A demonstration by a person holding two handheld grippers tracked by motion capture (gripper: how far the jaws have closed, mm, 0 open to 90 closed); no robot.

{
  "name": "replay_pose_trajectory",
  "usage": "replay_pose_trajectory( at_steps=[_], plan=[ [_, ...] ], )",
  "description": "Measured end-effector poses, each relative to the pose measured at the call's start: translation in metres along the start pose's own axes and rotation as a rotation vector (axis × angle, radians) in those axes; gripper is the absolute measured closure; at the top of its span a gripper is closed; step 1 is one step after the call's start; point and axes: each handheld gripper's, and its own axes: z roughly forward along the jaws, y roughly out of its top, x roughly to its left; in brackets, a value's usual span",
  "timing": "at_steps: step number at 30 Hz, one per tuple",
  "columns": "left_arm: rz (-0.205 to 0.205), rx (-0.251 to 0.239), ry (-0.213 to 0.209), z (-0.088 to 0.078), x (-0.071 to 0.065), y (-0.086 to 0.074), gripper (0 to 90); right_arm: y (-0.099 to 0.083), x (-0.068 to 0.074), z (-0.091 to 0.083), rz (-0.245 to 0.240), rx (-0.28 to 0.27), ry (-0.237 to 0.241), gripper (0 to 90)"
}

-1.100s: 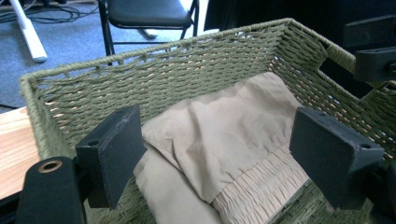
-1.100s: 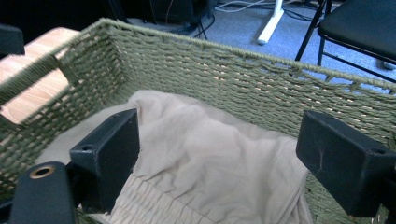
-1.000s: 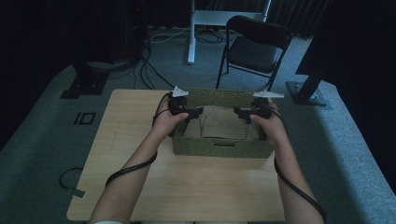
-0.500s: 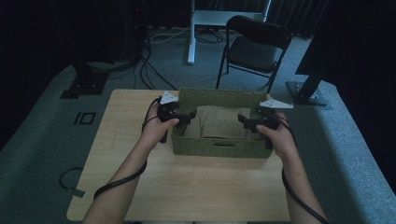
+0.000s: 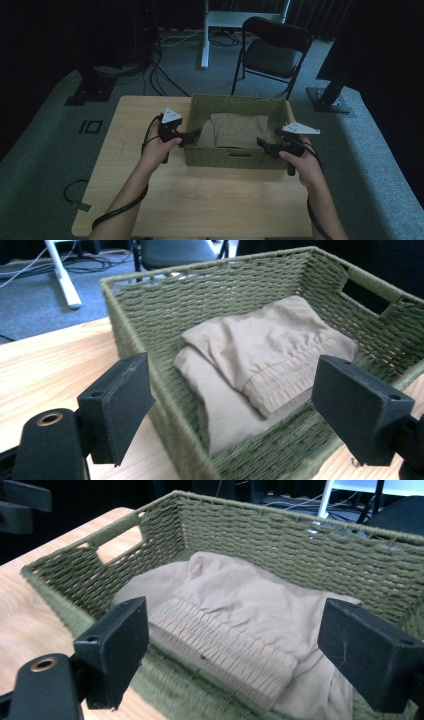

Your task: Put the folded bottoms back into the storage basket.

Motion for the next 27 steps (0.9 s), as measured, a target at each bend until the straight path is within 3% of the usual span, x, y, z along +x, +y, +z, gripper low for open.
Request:
replay_pose_trajectory(
  at_steps=[13, 22, 27],
  plan=[
    [-0.051, -0.020, 0.056, -0.015, 0.018, -0.024, 17.6, -0.035, 0.019, -0.026, -0.024, -0.017, 0.031, 12.8],
    [-0.096, 0.022, 0.102, -0.016, 0.036, -0.057, 17.7, -0.065, 0.025, -0.029, -0.010, 0.020, 0.053, 13.2],
    [-0.100, 0.045, 0.127, -0.015, 0.041, -0.071, 17.7, -0.078, 0.025, -0.031, -0.009, 0.038, 0.043, 13.2]
  ],
)
